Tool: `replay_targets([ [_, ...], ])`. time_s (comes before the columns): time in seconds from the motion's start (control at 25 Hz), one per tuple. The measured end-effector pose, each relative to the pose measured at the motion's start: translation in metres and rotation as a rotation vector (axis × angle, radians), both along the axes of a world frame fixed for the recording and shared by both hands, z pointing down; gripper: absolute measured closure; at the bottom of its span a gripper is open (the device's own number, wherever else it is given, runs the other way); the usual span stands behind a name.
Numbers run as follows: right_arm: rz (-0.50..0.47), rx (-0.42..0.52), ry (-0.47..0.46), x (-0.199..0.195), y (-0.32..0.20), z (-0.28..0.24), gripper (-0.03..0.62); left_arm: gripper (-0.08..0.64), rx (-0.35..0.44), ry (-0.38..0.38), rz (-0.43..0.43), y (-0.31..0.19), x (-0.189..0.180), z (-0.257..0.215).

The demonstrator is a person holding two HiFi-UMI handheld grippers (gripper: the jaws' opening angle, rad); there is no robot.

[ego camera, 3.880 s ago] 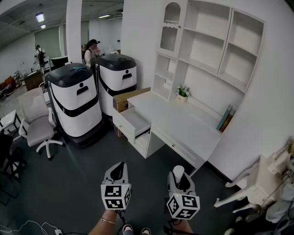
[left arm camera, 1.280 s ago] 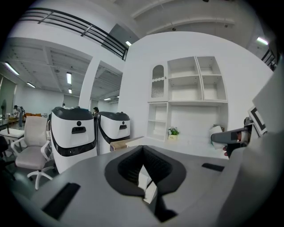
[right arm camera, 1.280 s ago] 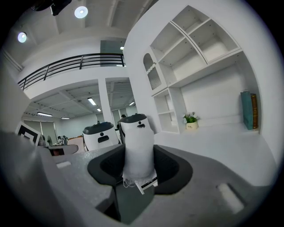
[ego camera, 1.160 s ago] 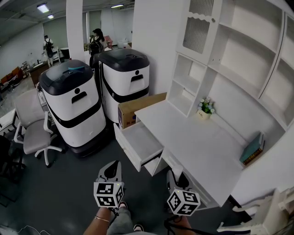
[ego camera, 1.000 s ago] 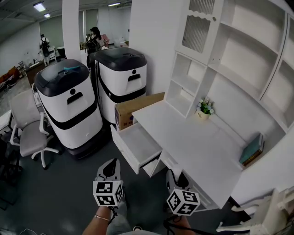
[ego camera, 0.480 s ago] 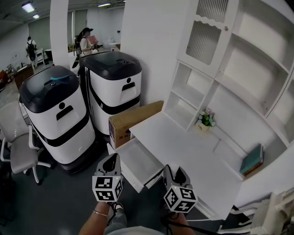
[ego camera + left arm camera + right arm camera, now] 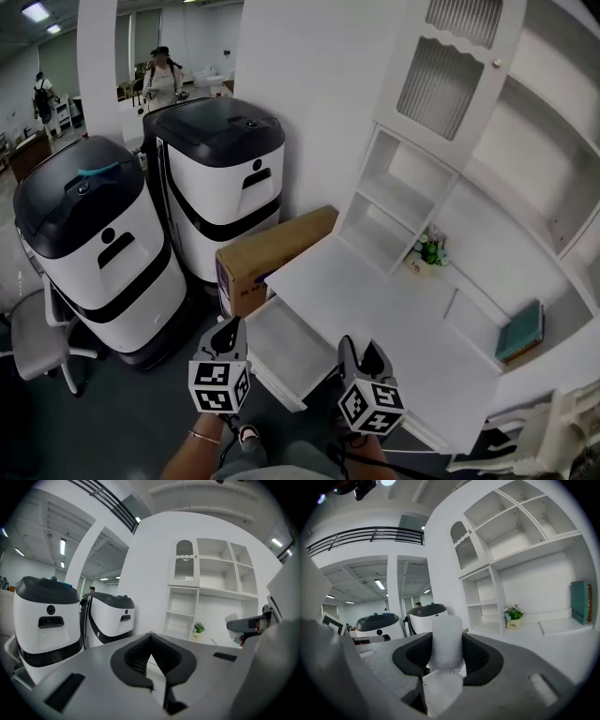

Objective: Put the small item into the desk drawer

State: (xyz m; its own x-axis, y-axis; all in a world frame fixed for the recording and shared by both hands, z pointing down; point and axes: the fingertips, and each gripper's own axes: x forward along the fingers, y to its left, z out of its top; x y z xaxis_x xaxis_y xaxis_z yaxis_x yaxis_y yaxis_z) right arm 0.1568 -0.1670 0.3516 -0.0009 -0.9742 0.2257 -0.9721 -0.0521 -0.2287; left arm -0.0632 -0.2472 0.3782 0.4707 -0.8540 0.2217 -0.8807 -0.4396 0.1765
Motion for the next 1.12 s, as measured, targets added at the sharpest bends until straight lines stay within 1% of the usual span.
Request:
replay_targets([
  [0.12, 0.030, -0.023, -0.009, 0.015, -0.011, 0.009, 0.410, 0.562, -0.019, -0.022, 0.046, -0.009, 0.021, 0.010],
  [0.2, 0.034, -0.032, -0.022, 0.022, -0.021, 0.015, 0.410, 0.561, -0.022, -0.048, 0.057, -0.016, 0.030, 0.014],
  [0.32, 0.021, -0.038, -0.038, 0.029, -0.038, 0.017, 0.410, 0.561, -0.029, -0.045, 0.050, -0.029, 0.039, 0.013],
  [0.44, 0.009, -0.046, -0.031, 0.035, -0.049, 0.019, 0.410, 0.561, -0.028, -0.066, 0.047, -0.036, 0.041, 0.015],
  [0.6, 0.004, -0.050, -0.016, 0.045, -0.060, 0.020, 0.410, 0.561, -0.053, -0.044, 0.023, -0.048, 0.044, 0.021],
  [0.72, 0.000, -0.069, -0.013, 0.050, -0.063, 0.026, 0.410, 0.561, -0.064, -0.052, 0.025, -0.048, 0.048, 0.028],
  [0.92, -0.032, -0.099, -0.016, 0.044, -0.069, 0.039, 0.410, 0.561, -0.099, -0.059, 0.009, -0.046, 0.047, 0.045],
  [1.12, -0.095, -0.140, -0.024, 0.023, -0.080, 0.062, 0.410, 0.561, -0.143, -0.077, -0.033, -0.044, 0.029, 0.068],
])
